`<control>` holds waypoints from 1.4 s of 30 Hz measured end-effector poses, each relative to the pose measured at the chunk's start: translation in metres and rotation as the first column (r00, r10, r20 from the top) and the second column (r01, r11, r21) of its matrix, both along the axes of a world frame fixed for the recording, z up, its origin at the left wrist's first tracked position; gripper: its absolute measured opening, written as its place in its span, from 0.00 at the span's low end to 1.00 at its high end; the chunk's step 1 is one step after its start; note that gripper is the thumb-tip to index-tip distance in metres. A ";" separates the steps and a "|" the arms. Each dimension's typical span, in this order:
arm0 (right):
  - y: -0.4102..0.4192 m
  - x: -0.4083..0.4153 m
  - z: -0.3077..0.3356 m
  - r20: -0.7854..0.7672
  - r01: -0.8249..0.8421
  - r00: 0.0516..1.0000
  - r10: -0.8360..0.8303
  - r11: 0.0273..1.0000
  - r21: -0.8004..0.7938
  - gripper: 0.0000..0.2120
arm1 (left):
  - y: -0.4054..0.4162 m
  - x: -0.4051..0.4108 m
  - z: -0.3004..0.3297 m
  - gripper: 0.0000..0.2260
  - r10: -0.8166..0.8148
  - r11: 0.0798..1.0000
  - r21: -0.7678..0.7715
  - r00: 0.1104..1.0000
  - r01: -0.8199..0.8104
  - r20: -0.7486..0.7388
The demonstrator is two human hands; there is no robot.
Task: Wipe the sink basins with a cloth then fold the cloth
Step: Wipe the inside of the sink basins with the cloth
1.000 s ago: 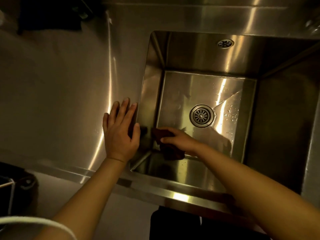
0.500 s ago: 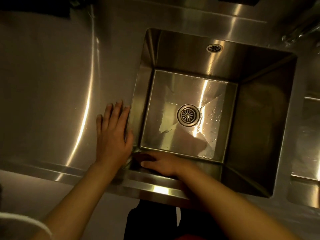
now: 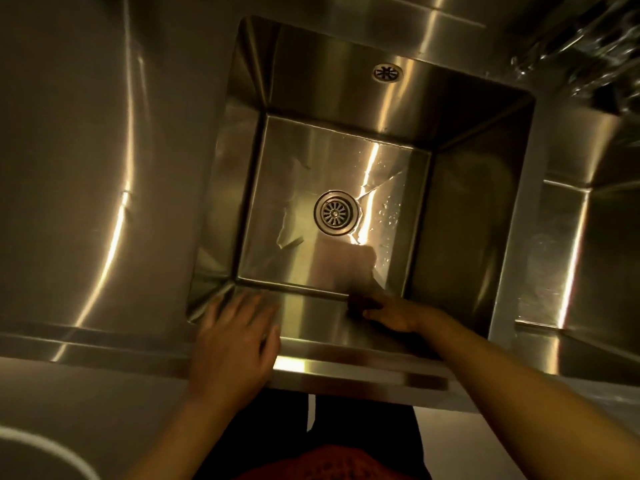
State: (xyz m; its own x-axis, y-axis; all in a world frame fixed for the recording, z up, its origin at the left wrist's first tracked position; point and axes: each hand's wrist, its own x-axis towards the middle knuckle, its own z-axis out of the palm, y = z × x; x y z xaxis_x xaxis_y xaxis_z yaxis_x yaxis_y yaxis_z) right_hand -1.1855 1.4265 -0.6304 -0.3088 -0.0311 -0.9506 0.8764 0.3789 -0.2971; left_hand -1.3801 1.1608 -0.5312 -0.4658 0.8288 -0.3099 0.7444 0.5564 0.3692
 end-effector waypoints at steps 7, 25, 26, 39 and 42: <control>-0.038 -0.053 0.041 -0.181 0.019 0.982 -0.048 0.987 -0.159 0.20 | 0.013 0.003 0.005 0.18 0.117 0.988 -0.096 0.993 -0.119 -0.028; -0.044 -0.083 -0.034 -0.158 0.018 0.986 -0.053 0.976 -0.218 0.20 | 0.042 -0.026 0.011 0.21 0.159 0.905 -0.406 0.986 -0.128 0.045; -0.036 -0.071 -0.039 -0.112 0.026 0.993 -0.047 0.983 -0.184 0.21 | 0.042 -0.026 0.012 0.21 0.163 0.901 -0.414 0.986 -0.129 0.046; 0.015 0.002 0.003 0.086 -0.028 0.996 0.026 0.999 0.016 0.22 | 0.040 -0.019 0.004 0.16 0.147 0.911 -0.391 0.989 -0.133 0.005; 0.026 0.005 0.033 0.062 0.020 0.998 -0.019 1.000 -0.012 0.18 | 0.041 -0.012 0.000 0.19 0.149 0.919 -0.369 0.989 -0.135 0.008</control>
State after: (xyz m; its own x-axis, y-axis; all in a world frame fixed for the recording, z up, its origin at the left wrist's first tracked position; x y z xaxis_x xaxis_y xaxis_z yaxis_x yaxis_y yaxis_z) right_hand -1.1809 1.4521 -0.5969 -0.2501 -0.0381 -0.9675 0.9005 0.3580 -0.2469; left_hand -1.3924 1.2014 -0.5316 -0.5537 0.5801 -0.5975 0.6379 0.7566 0.1435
